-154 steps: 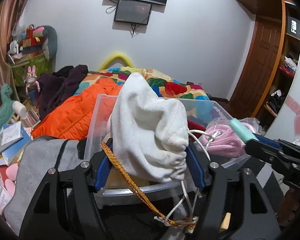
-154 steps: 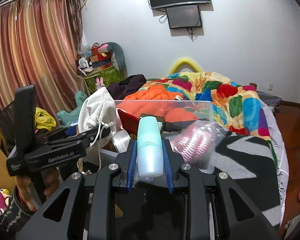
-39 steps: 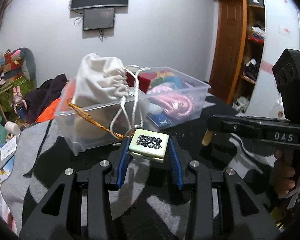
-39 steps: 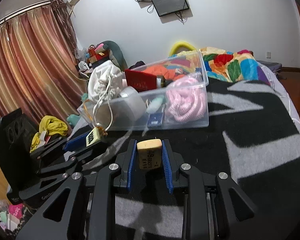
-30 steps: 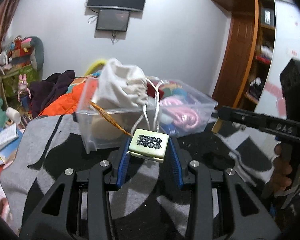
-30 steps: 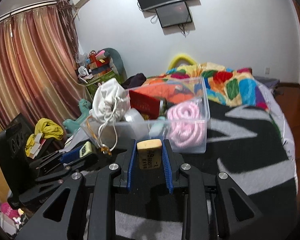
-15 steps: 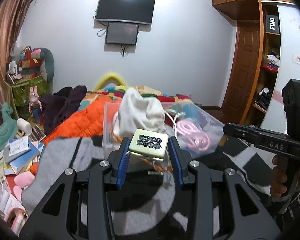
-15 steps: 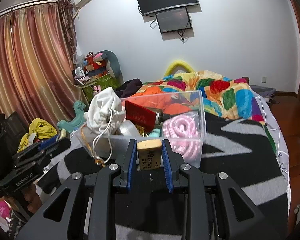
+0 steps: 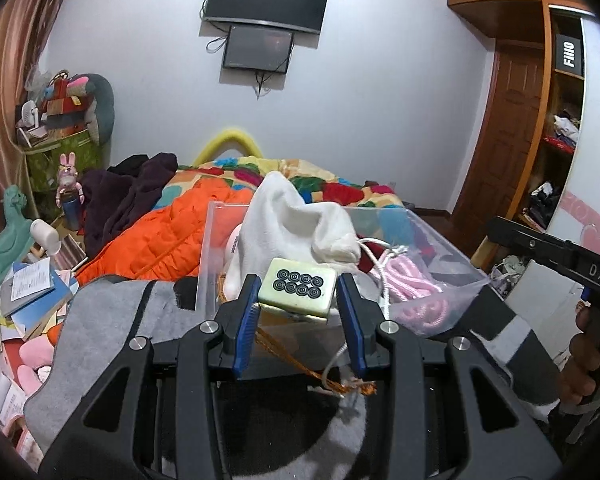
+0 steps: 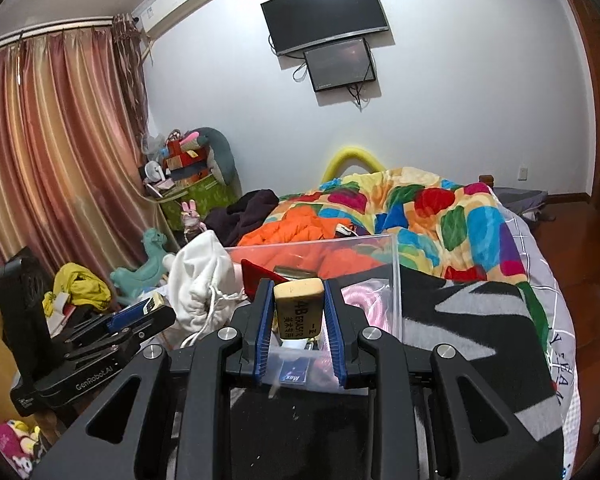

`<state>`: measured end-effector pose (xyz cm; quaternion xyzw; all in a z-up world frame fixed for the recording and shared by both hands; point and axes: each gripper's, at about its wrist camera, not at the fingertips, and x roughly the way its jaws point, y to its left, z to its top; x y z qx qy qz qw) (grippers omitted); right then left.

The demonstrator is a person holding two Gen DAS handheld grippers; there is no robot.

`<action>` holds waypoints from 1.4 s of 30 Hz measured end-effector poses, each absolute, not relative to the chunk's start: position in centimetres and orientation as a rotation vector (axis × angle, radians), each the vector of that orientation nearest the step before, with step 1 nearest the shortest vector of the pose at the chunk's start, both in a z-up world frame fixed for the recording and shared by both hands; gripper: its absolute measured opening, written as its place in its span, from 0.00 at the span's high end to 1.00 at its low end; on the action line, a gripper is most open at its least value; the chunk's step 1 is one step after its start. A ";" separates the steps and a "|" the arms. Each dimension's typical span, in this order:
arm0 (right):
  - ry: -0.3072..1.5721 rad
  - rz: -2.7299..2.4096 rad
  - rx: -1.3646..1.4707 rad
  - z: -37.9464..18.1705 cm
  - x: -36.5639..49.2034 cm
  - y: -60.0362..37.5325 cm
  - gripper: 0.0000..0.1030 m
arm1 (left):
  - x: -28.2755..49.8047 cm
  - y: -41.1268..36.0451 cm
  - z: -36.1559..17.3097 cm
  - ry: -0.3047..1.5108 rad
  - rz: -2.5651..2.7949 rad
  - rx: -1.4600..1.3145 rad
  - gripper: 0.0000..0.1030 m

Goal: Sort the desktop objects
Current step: 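Lower both mahjong tiles into the clear box and open both grippers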

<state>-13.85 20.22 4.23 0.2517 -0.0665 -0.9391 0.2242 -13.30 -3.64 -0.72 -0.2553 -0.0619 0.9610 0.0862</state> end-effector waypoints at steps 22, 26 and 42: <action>-0.183 -2.551 0.806 1.1 -16.6 19.1 0.78 | -13.4 -4.2 -1.1 -0.230 2.877 -0.734 0.63; -0.180 -2.563 0.804 1.2 -16.8 19.2 0.78 | -12.9 -3.4 0.4 -0.209 2.859 -0.695 0.63; -0.222 -2.589 0.823 0.4 -16.7 21.5 0.78 | -18.2 4.2 1.8 -0.070 2.685 -0.826 0.63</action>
